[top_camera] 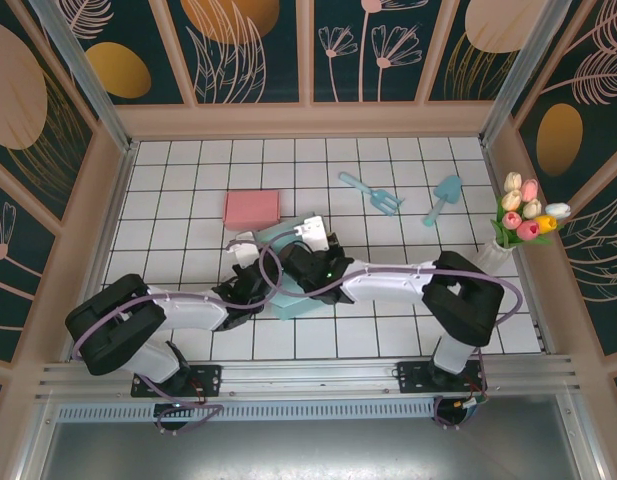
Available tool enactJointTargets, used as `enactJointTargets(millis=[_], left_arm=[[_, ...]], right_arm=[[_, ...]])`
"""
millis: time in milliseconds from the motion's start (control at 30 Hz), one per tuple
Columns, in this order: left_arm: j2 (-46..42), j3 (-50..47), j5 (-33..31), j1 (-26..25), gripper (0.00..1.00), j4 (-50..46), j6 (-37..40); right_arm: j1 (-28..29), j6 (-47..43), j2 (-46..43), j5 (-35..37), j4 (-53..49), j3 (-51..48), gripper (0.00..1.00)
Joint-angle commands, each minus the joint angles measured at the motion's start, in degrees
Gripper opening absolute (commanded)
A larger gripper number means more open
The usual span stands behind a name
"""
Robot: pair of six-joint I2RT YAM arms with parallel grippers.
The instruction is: Fold the paper box
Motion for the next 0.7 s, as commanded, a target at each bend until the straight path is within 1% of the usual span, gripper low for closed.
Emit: enactJointTargets(millis=[0, 33, 100, 133, 200, 233, 267, 300, 333, 367, 400, 433, 467, 500, 567, 600, 667], left_arm=[[-0.3, 1.8, -7.0, -0.2, 0.00, -6.6, -3.6], [-0.1, 1.8, -7.0, -0.2, 0.00, -6.7, -4.1], [0.2, 1.9, -6.6, -0.2, 0.00, -6.5, -4.7], [0.2, 2.0, -6.4, -0.3, 0.00, -6.3, -4.9], [0.2, 1.8, -5.7, -0.3, 0.00, -5.8, -5.1], [0.0, 1.6, -5.2, -0.4, 0.00, -5.1, -4.9], [-0.2, 1.3, -4.4, -0.3, 0.00, -4.2, -4.7], [-0.4, 0.9, -3.5, -0.3, 0.00, -3.0, -4.2], [-0.5, 0.6, -2.8, -0.3, 0.00, -2.1, -3.9], [-0.7, 0.4, -2.3, -0.3, 0.00, -1.5, -3.6], [-0.8, 0.4, -2.0, -0.4, 0.00, -1.5, -3.5], [-0.9, 0.3, -2.0, -0.3, 0.00, -1.5, -3.5], [-1.1, 0.2, -2.1, -0.4, 0.00, -1.6, -3.5], [-1.3, 0.0, -2.2, -0.3, 0.00, -1.6, -3.6], [-1.4, -0.1, -1.9, -0.3, 0.00, -1.3, -3.3], [-1.2, 0.1, -1.8, -0.3, 0.00, -1.4, -3.2], [-0.5, 0.8, -2.2, -0.4, 0.00, -2.1, -3.1]], right_arm=[[-0.3, 5.5, 3.0, 14.3, -10.0, 2.4, 0.21], [-0.3, 7.1, 3.6, 16.0, -11.8, 3.0, 0.21], [-0.3, 15.0, 5.7, 20.0, -20.4, 5.4, 0.21], [-0.4, 20.2, 6.9, 21.4, -25.7, 6.7, 0.21], [-0.3, 33.9, 9.9, 23.1, -39.5, 10.6, 0.23], [-0.3, 36.0, 11.1, 23.0, -42.5, 11.7, 0.24], [-0.2, 34.5, 12.1, 22.1, -42.5, 12.4, 0.25], [-0.2, 31.1, 12.4, 20.5, -40.0, 12.5, 0.25], [-0.2, 24.7, 11.6, 17.6, -33.4, 11.3, 0.26], [-0.4, 11.8, 9.1, 11.5, -19.2, 7.7, 0.26], [-1.1, -0.3, 4.5, 1.6, -4.6, 1.5, 0.28], [-2.3, -3.9, 0.4, -7.1, 3.0, -3.1, 0.29], [-3.6, -4.7, -3.0, -13.1, 7.3, -6.4, 0.30], [-4.1, -5.3, -4.9, -15.0, 8.6, -7.8, 0.31], [-4.9, -6.5, -5.8, -18.2, 8.8, -7.8, 0.35], [-5.5, -6.5, -6.1, -21.8, 8.9, -7.6, 0.39], [-6.4, -6.6, -7.2, -27.8, 10.7, -8.3, 0.51]])
